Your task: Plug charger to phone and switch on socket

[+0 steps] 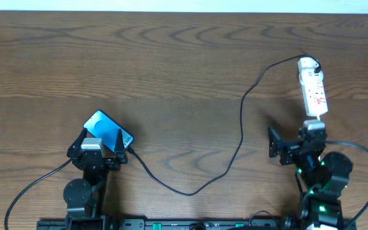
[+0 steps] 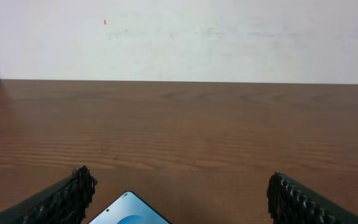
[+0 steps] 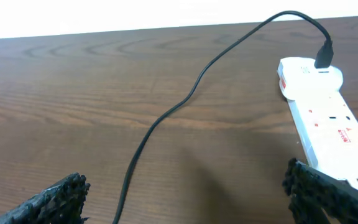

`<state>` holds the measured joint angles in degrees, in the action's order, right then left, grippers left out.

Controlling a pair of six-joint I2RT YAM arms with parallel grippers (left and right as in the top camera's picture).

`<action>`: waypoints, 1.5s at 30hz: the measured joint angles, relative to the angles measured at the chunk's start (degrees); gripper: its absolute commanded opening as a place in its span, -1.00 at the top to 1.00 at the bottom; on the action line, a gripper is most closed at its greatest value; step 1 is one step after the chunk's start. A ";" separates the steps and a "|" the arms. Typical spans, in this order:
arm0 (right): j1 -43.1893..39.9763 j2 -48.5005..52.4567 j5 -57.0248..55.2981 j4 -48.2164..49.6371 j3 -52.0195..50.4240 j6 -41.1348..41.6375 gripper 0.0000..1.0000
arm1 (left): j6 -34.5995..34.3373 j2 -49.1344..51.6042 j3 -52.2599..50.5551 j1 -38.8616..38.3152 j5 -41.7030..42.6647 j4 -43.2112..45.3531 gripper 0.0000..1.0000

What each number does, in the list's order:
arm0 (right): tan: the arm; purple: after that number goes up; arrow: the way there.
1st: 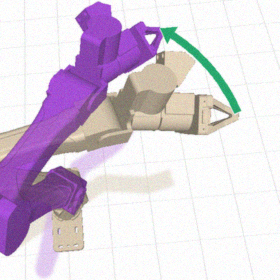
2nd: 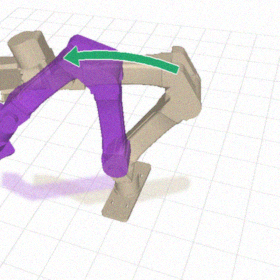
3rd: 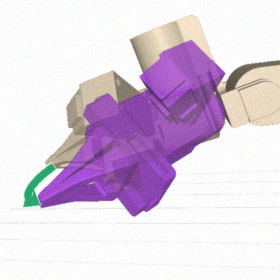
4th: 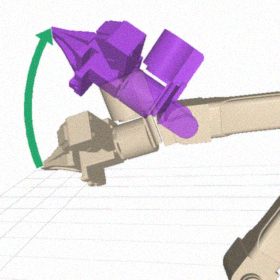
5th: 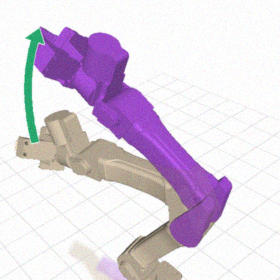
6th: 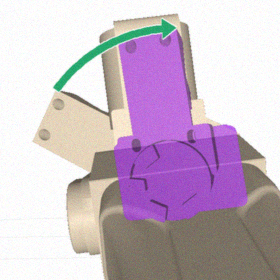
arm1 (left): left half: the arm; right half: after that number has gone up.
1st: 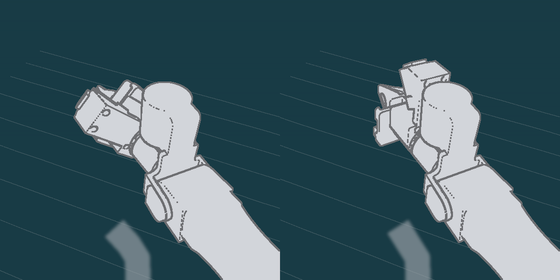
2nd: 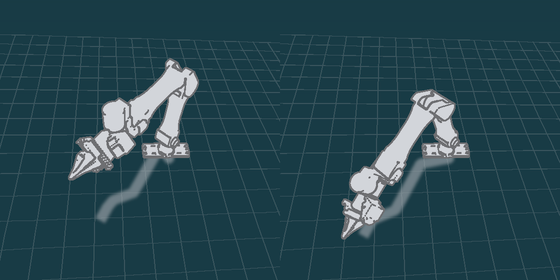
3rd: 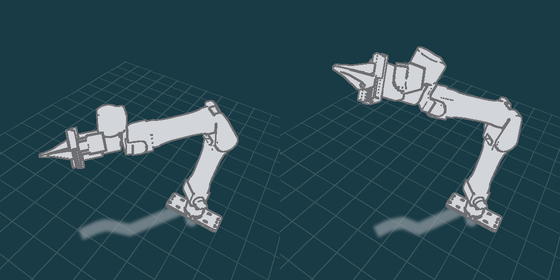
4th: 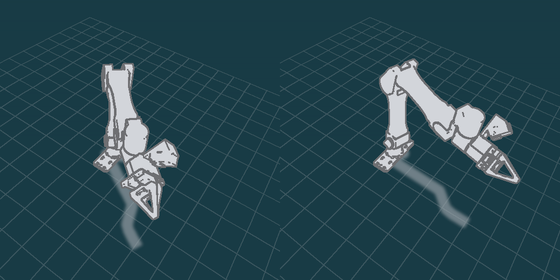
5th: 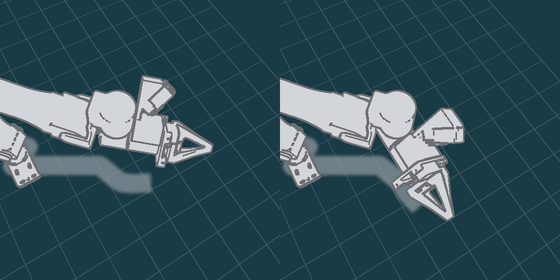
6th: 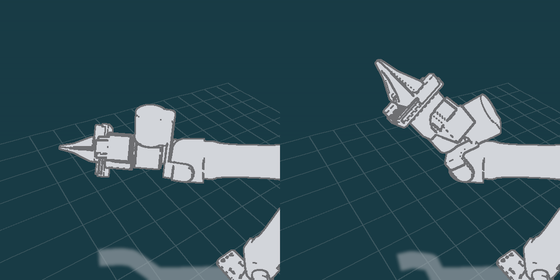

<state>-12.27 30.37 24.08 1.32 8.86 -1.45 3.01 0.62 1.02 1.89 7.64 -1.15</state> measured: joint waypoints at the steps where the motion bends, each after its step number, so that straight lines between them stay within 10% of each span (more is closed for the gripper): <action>1: 0.04 -1.22 0.00 0.24 -1.01 0.46 -0.98 | 0.00 0.00 0.00 0.00 0.00 -0.02 -0.82; 45: 7.58 -29.18 -12.81 -4.70 -8.28 2.14 -0.98 | 0.00 0.00 0.00 0.00 0.00 0.00 -0.82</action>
<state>-4.69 1.19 11.27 -3.38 0.58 0.69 3.01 0.62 1.02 1.89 7.64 -1.15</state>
